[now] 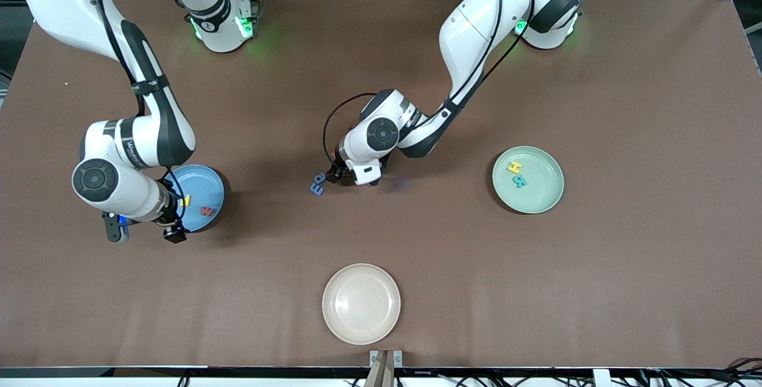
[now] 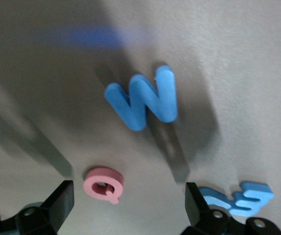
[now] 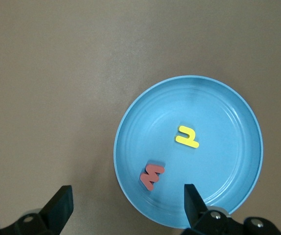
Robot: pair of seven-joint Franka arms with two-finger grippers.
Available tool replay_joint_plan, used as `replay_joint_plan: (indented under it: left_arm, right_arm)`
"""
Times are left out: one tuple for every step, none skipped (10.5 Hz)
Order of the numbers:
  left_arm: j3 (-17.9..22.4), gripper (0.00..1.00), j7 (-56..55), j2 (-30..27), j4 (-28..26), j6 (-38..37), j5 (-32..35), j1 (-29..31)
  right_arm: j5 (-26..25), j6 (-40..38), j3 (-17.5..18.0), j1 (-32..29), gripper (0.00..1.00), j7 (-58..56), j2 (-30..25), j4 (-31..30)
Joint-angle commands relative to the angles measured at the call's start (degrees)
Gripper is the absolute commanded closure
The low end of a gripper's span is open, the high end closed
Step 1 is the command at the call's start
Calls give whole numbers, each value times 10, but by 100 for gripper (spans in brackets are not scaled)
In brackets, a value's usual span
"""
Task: Sort upper and lower case letters into plates
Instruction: 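Lower the left gripper onto the pink G and close on it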
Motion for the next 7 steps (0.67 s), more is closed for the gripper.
replay_joint_plan:
  left_arm:
    - [-1, 0, 4, -39, -59, 11, -18, 4]
    - [-1, 0, 4, -38, -60, 12, -18, 1]
    - [-1, 0, 3, -36, -60, 20, -18, -1]
    - [-1, 0, 3, -36, -62, 27, -18, -2]
    - [-3, 0, 2, -37, -62, 28, -18, -3]
    - [-9, 0, 2, -37, -62, 28, -18, -3]
    - [-9, 1, 1, -36, -64, 32, -18, -6]
  right_arm:
    - [7, -9, 5, -6, 0, -11, 10, 18]
    - [7, -9, 5, -6, 0, -11, 10, 18]
    - [7, -9, 5, -6, 0, -11, 10, 18]
    - [7, -9, 5, -6, 0, -11, 10, 18]
    - [6, -9, 5, -5, 0, -11, 10, 18]
    - [6, -9, 5, -5, 0, -11, 10, 18]
    - [6, -9, 5, -5, 0, -11, 10, 18]
